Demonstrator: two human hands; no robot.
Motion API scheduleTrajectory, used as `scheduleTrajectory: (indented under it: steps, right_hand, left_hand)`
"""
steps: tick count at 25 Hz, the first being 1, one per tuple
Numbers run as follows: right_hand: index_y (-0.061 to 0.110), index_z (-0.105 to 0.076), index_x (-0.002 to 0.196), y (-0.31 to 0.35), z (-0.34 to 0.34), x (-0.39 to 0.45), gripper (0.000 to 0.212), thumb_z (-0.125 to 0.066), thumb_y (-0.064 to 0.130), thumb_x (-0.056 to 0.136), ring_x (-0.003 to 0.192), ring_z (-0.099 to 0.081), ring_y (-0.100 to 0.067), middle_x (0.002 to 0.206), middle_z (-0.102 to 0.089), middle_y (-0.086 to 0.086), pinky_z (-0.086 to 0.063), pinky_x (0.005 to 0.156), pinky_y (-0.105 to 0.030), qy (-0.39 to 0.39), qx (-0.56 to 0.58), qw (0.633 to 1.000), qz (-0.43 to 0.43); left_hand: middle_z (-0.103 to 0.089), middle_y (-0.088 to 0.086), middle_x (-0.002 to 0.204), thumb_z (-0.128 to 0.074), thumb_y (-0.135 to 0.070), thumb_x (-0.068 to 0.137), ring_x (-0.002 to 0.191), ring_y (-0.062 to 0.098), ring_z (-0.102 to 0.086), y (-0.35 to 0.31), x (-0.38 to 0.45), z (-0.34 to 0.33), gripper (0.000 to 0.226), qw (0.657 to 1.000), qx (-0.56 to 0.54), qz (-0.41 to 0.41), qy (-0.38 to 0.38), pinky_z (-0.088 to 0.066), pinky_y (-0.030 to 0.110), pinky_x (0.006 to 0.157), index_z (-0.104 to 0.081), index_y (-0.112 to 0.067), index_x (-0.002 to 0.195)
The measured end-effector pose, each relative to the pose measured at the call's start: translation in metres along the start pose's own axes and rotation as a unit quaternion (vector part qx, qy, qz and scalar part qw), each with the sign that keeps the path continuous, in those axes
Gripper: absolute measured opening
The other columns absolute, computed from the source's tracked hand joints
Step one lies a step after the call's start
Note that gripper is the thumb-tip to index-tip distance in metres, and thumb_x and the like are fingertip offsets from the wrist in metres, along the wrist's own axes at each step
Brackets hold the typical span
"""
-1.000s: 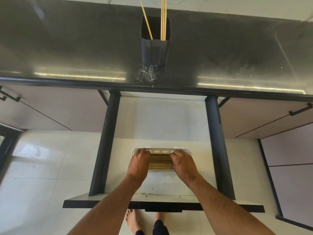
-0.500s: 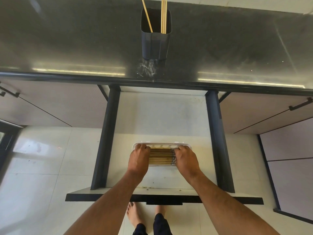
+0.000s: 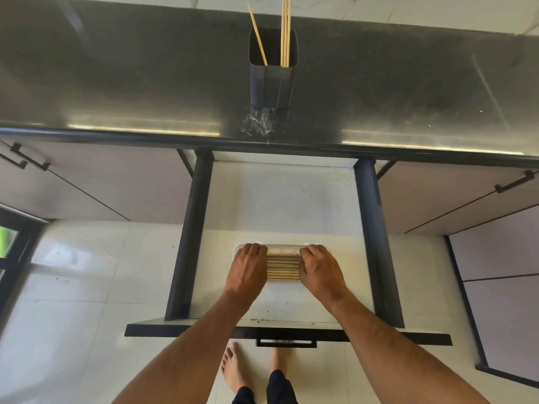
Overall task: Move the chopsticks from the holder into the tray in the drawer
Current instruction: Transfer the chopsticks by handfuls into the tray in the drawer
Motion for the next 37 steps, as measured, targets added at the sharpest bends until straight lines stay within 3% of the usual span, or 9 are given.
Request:
scheduleTrajectory:
  steps: [4, 8, 12, 18, 24, 30, 37]
  right_hand:
    - [0.006, -0.068, 0.114, 0.008, 0.017, 0.003, 0.026, -0.073, 0.014, 0.089, 0.1, -0.067, -0.025, 0.109, -0.07, -0.01, -0.059, 0.087, -0.033, -0.055, -0.019, 0.998, 0.013]
    - [0.001, -0.058, 0.136, 0.019, 0.045, 0.016, 0.053, -0.072, 0.028, 0.093, 0.125, -0.061, -0.034, 0.134, -0.064, -0.019, -0.051, 0.107, -0.042, -0.107, -0.078, 0.991, 0.004]
    - [0.0, -0.053, 0.142, 0.034, 0.097, 0.04, 0.059, -0.066, 0.034, 0.096, 0.132, -0.056, -0.039, 0.141, -0.059, -0.022, -0.046, 0.112, -0.049, -0.15, -0.088, 0.985, -0.004]
    - [-0.002, -0.05, 0.144, 0.058, 0.194, 0.075, 0.056, -0.06, 0.032, 0.1, 0.136, -0.052, -0.04, 0.145, -0.056, -0.022, -0.041, 0.116, -0.049, -0.223, -0.084, 0.971, -0.017]
    - [0.002, -0.05, 0.144, 0.078, 0.274, 0.127, 0.053, -0.057, 0.033, 0.102, 0.133, -0.055, -0.031, 0.142, -0.059, -0.017, -0.045, 0.113, -0.043, -0.277, -0.087, 0.957, -0.001]
    - [0.007, -0.053, 0.138, 0.079, 0.315, 0.219, 0.048, -0.064, 0.03, 0.097, 0.123, -0.06, -0.023, 0.132, -0.063, -0.011, -0.052, 0.105, -0.035, -0.302, -0.06, 0.951, 0.034]
    - [0.008, -0.048, 0.142, 0.05, 0.312, 0.355, 0.051, -0.064, 0.028, 0.098, 0.127, -0.057, -0.022, 0.136, -0.061, -0.009, -0.05, 0.105, -0.034, -0.256, 0.017, 0.966, 0.04]
  left_hand:
    - [-0.069, 0.008, 0.105, -0.074, -0.013, 0.087, 0.095, 0.024, -0.065, -0.001, -0.001, 0.021, 0.027, 0.997, 0.035, -0.016, -0.064, -0.054, 0.037, 0.093, -0.065, -0.008, 0.112]
    - [-0.062, 0.015, 0.131, -0.059, -0.026, 0.099, 0.122, 0.031, -0.058, 0.005, 0.009, 0.054, 0.041, 0.992, 0.057, -0.01, -0.115, -0.044, 0.044, 0.112, -0.055, -0.004, 0.134]
    - [-0.052, 0.018, 0.146, -0.05, -0.03, 0.103, 0.138, 0.035, -0.047, 0.004, 0.032, 0.112, 0.051, 0.984, 0.058, 0.005, -0.169, -0.033, 0.048, 0.12, -0.044, -0.003, 0.146]
    - [-0.055, 0.017, 0.144, -0.051, -0.032, 0.103, 0.135, 0.035, -0.051, -0.009, 0.07, 0.216, 0.05, 0.967, 0.022, 0.001, -0.255, -0.032, 0.047, 0.12, -0.048, -0.003, 0.144]
    - [-0.055, 0.01, 0.137, -0.043, -0.036, 0.105, 0.13, 0.026, -0.051, -0.018, 0.122, 0.299, 0.048, 0.953, 0.013, -0.001, -0.304, -0.036, 0.043, 0.118, -0.044, -0.007, 0.144]
    - [-0.066, 0.007, 0.116, -0.058, -0.029, 0.099, 0.109, 0.021, -0.062, -0.022, 0.204, 0.335, 0.032, 0.934, -0.038, 0.007, -0.354, -0.049, 0.037, 0.102, -0.056, -0.009, 0.125]
    - [-0.062, 0.003, 0.116, -0.049, -0.028, 0.104, 0.109, 0.017, -0.058, 0.001, 0.331, 0.333, 0.028, 0.945, -0.101, 0.054, -0.307, -0.048, 0.033, 0.102, -0.054, -0.011, 0.126]
Point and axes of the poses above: each hand's wrist, its own x-axis towards the middle knuckle, its own z-axis out of the back of the hand, y = z × x, the point moved 5 cm from there along x, towards the middle knuckle
